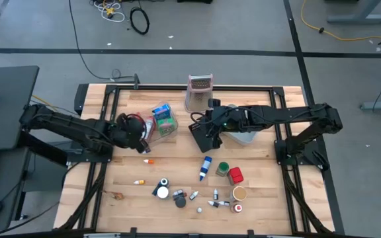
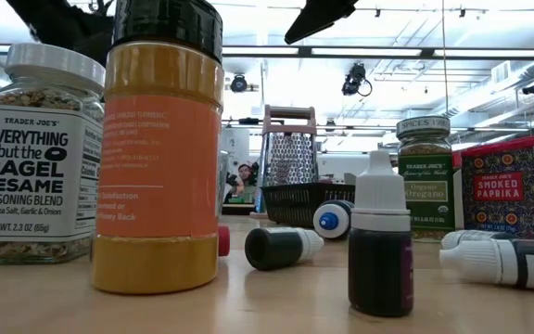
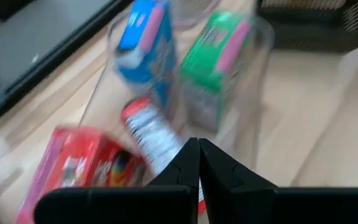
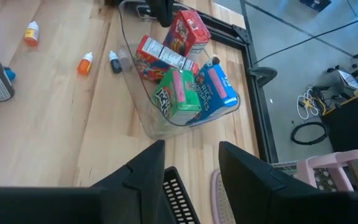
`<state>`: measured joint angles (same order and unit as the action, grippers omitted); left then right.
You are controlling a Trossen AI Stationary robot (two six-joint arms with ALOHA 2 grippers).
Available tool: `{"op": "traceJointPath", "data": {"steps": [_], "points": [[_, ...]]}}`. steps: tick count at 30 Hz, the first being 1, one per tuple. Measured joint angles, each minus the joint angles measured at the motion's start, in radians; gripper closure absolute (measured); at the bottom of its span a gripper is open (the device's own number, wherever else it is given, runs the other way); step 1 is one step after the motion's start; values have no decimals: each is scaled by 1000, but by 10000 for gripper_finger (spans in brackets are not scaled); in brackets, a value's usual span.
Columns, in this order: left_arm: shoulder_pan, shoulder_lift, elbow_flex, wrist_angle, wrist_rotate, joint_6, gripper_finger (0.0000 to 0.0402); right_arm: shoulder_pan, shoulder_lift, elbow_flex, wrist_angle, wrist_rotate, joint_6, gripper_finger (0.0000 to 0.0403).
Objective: Pick & Place Kitchen Items
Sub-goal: Put the green seasoning bottle into the gray bin
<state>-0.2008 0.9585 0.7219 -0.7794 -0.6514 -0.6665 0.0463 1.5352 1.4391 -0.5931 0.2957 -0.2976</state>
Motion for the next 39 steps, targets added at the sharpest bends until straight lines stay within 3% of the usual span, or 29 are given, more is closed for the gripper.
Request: {"op": "traceJointPath", "data": {"steps": [6, 12, 21, 33, 39], "points": [[-34, 1, 0, 193, 42, 172, 392, 0, 0, 0, -20, -100, 9, 243], [-42, 3, 0, 359, 51, 312, 361, 2, 0, 0, -69, -209, 172, 243], [-42, 3, 0, 375, 41, 350, 319, 56, -10, -119, -122, -208, 387, 243], [-40, 3, 0, 373, 34, 350, 313, 199, -49, -235, -148, -206, 561, 243], [-40, 3, 0, 373, 34, 338, 313, 280, -146, -369, -79, -55, 677, 243]]}}
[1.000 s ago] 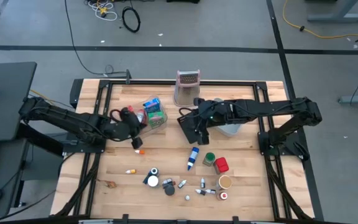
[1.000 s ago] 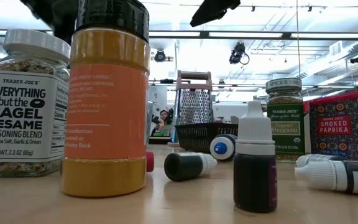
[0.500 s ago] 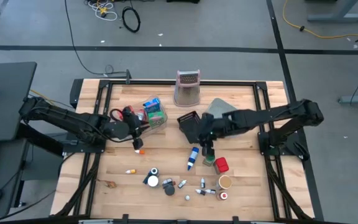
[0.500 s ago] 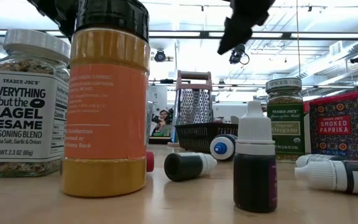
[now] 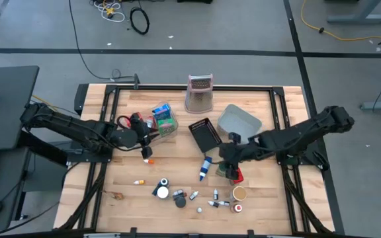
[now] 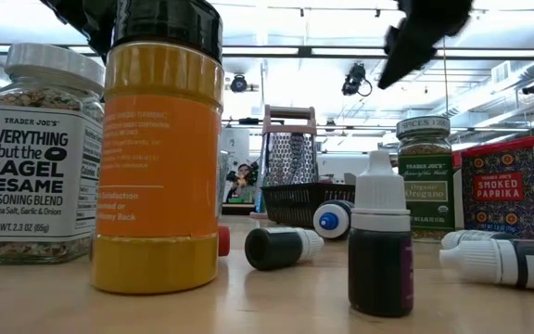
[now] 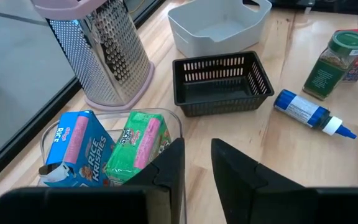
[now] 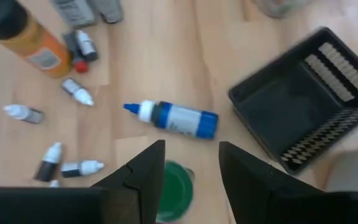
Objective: Pick & Place Kitchen Items
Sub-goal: Put the green seasoning bottle into the gray bin
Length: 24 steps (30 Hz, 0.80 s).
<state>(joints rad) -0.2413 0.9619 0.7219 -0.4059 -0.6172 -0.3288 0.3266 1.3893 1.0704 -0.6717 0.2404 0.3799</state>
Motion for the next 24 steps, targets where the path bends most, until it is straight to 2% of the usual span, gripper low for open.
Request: {"op": "traceJointPath", "data": {"steps": [3, 11, 20, 24], "points": [[0, 0, 0, 2, 0, 13, 313, 24, -36, -110, 104, 27, 4, 243], [0, 0, 0, 4, -4, -27, 313, 41, -48, -294, 430, -48, -62, 243], [0, 0, 0, 9, -22, -31, 313, 40, -48, -319, 474, -41, -80, 243], [0, 0, 0, 9, -23, -30, 313, 32, -48, -319, 518, 31, -133, 243]]}}
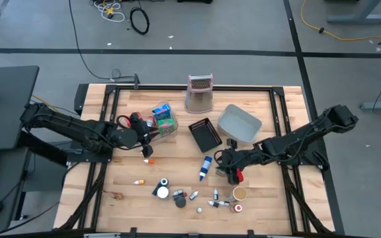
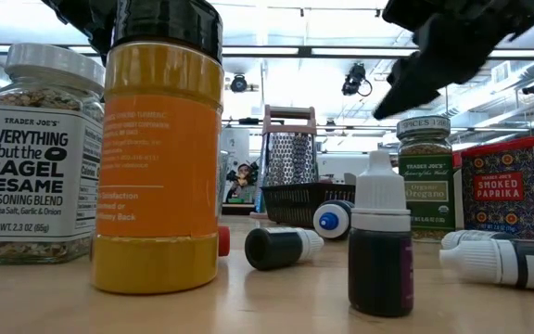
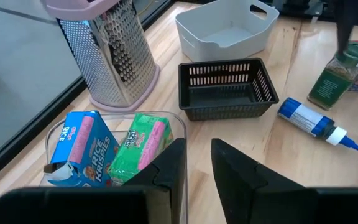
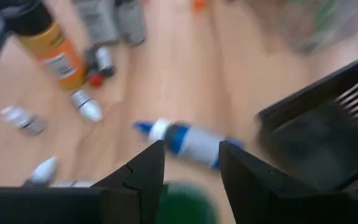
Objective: Pick & Place Kitchen Items
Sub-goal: Put the green seasoning bottle into the gray bin
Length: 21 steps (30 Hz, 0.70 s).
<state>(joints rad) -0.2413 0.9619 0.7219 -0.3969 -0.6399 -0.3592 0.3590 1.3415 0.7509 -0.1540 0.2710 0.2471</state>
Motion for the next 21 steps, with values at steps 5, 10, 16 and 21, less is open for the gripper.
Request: {"op": "traceJointPath", "data": {"steps": [5, 10, 16, 21], "points": [[0, 0, 0, -1, 0, 0, 313, -11, 0, 0, 67, 61, -83, 243], [0, 0, 0, -2, 0, 0, 313, -12, 0, 0, 65, 36, -64, 235], [0, 0, 0, -2, 0, 0, 313, 10, 0, 0, 60, -18, 11, 182], [0, 0, 0, -2, 0, 0, 313, 42, 1, 0, -10, 22, 15, 132]]}}
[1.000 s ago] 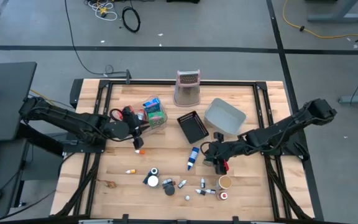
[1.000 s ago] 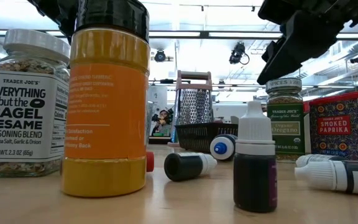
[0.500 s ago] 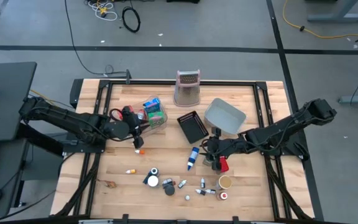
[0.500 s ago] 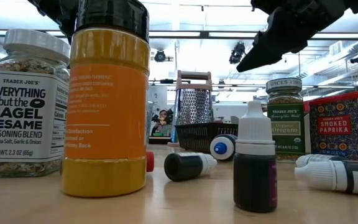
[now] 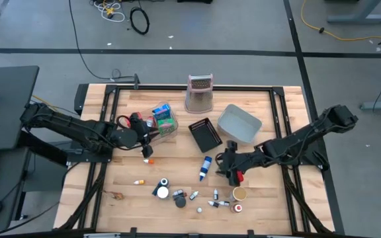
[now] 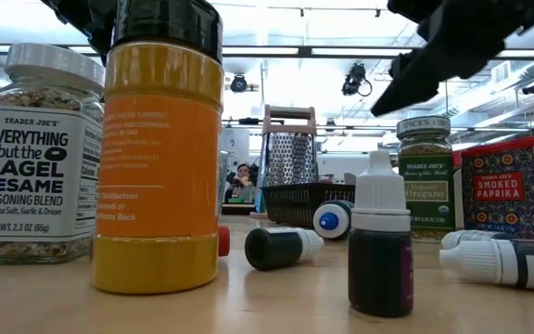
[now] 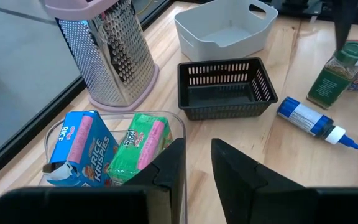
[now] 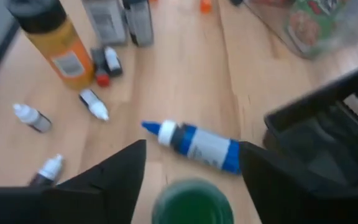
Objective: Pick & Place Kitchen Items
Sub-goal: Put the green seasoning bottle into the gray bin
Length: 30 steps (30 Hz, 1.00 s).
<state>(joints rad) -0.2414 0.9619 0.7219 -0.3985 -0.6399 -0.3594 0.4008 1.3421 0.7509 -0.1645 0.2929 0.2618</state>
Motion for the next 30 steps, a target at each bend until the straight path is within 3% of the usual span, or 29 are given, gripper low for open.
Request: {"op": "traceJointPath", "data": {"steps": [10, 18, 22, 26, 30], "points": [[0, 0, -44, 14, 0, -27, 313, 5, 50, 0, -64, 5, 81, 109], [0, 0, -53, 32, 2, -25, 313, 5, 54, 0, -71, 2, 97, 151], [0, 0, -53, 75, 96, 36, 313, 5, 53, 0, -85, 6, 112, 194], [0, 0, -53, 130, 225, 129, 313, 4, 54, 0, -72, 7, 115, 195], [0, 0, -54, 183, 260, 208, 313, -7, 55, 0, 4, 28, 73, 194]]}}
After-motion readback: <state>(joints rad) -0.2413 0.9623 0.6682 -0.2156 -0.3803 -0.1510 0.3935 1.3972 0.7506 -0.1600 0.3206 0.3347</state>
